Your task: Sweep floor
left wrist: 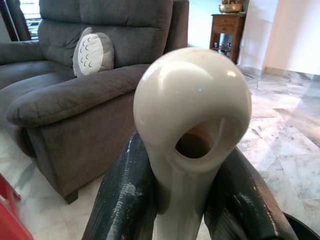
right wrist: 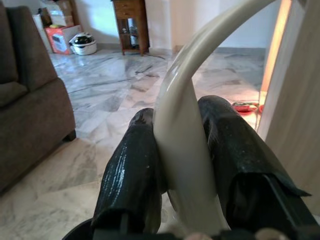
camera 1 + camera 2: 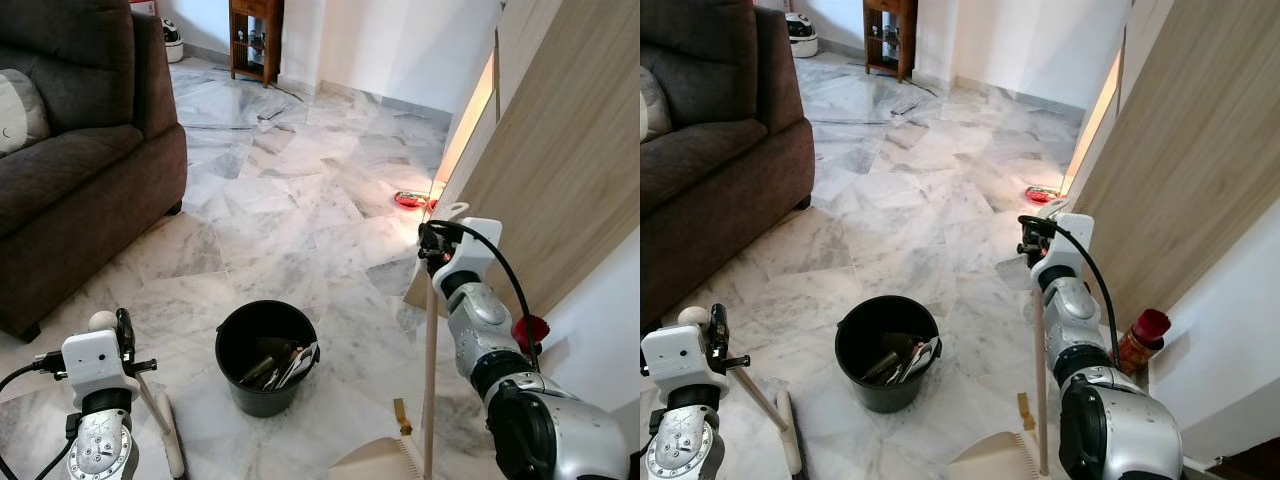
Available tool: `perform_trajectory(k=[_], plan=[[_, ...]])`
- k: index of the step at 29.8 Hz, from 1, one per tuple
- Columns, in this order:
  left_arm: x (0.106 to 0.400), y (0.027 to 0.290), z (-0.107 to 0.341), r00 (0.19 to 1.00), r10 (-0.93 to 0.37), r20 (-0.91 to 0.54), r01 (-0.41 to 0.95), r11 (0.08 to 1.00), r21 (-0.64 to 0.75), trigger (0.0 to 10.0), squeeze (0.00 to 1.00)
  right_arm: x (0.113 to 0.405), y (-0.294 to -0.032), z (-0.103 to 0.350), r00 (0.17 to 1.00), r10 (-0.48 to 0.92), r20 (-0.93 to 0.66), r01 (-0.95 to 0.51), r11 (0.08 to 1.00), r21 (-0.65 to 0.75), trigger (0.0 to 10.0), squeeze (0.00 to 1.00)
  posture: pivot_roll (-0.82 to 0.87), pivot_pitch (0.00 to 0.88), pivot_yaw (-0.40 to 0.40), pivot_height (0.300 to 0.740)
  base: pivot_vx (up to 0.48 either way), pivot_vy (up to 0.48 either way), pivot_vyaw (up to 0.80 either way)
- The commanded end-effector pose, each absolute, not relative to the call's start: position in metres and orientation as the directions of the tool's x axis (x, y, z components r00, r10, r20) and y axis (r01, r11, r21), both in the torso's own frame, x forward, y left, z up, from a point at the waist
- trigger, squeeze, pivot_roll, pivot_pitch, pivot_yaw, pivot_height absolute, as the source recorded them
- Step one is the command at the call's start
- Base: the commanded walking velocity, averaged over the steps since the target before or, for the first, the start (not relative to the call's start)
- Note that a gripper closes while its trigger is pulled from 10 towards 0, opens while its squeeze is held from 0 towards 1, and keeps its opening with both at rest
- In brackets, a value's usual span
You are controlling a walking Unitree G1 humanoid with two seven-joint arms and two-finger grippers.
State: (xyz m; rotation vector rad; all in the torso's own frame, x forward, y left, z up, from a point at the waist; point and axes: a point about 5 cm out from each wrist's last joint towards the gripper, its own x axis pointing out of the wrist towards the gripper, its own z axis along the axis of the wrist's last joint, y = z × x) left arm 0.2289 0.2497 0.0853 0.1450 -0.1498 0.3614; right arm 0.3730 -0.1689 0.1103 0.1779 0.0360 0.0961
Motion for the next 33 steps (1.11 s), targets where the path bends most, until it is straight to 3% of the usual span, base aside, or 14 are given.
perform_trajectory(k=[1,33], plan=[[0.23,0.245,0.086,0.921,0.344,0.182,-0.366,0.925,0.105,10.0,0.0,0.377,-0.165,0.118,0.999,0.027,0.016,-0.031,0.948,0.316,10.0,0.0,0.25,0.0,-0.12,0.74,0.0,0.0,0.0],[0.24,0.23,0.09,0.925,0.322,0.201,-0.341,0.937,0.071,10.0,0.0,0.371,-0.171,0.106,0.998,0.054,-0.031,-0.044,0.963,0.264,10.0,0.0,0.23,0.0,-0.131,0.74,0.0,0.0,0.0]])
